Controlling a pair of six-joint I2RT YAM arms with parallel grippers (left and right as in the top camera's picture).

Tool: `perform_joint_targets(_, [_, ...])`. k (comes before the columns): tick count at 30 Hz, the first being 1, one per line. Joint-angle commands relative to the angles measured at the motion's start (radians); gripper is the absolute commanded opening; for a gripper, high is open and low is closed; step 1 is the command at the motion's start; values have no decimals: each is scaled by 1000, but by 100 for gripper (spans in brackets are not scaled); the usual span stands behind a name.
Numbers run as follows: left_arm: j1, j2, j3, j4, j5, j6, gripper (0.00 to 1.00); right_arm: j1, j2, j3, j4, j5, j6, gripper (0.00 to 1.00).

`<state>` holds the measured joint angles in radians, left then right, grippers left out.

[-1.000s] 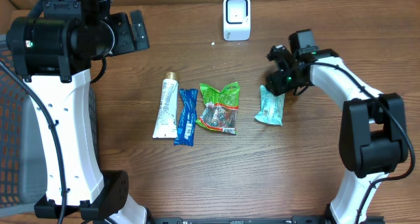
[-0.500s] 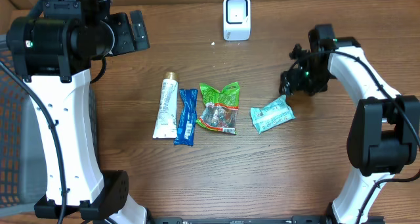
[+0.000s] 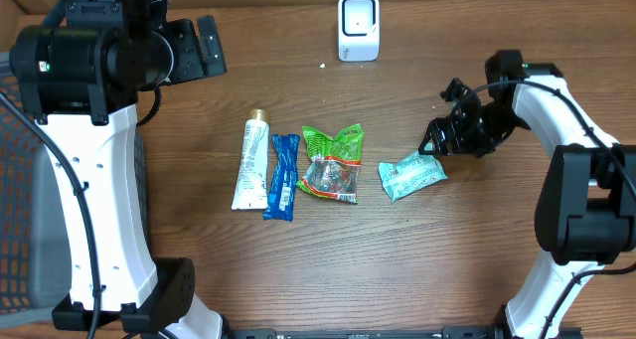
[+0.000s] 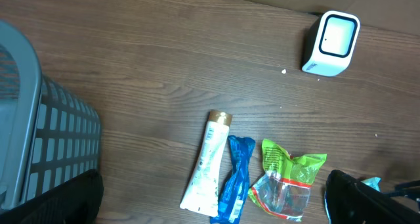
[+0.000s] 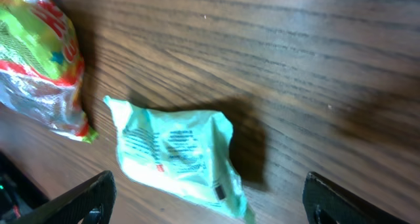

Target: Scan the item barcode

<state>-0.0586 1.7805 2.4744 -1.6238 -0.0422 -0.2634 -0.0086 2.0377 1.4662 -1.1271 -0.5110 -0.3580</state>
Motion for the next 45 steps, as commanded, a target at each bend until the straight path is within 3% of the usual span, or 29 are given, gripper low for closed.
perform_joint_targets(1, [-1, -2, -4, 4, -10, -14, 100, -5, 2, -61, 48, -52, -99, 91])
perform_joint_targets(7, [-1, -2, -4, 4, -10, -14, 99, -5, 2, -152, 153, -101, -115, 89])
perform_joint_targets(12, [-1, -2, -4, 4, -10, -14, 100, -4, 2, -215, 216, -184, -114, 67])
perform_joint_targets(17, [-1, -2, -4, 4, -10, -14, 100, -4, 2, -270, 237, -193, -81, 62])
perform_joint_targets(21, [-1, -2, -4, 4, -10, -14, 100, -4, 2, -271, 228, -195, -23, 51])
perform_joint_targets(23, [-1, -1, -4, 4, -10, -14, 100, -4, 2, -271, 229, -198, 0, 42])
perform_joint_targets(24, [-1, -1, -4, 4, -10, -14, 100, -4, 2, -271, 228, -202, 0, 24])
perform_joint_targets(25, [-1, -2, -4, 4, -10, -14, 100, -4, 2, -271, 229, -201, 13, 18])
perform_joint_targets(29, [-1, -2, -4, 4, -10, -14, 100, -5, 1, -268, 232, -208, 72, 7])
perform_joint_targets(38, [-1, -2, -4, 4, -10, -14, 100, -58, -10, -137, 95, -267, 96, 4])
perform_joint_targets(45, [-1, -2, -4, 4, -10, -14, 100, -90, -84, 69, -62, -274, -12, 4])
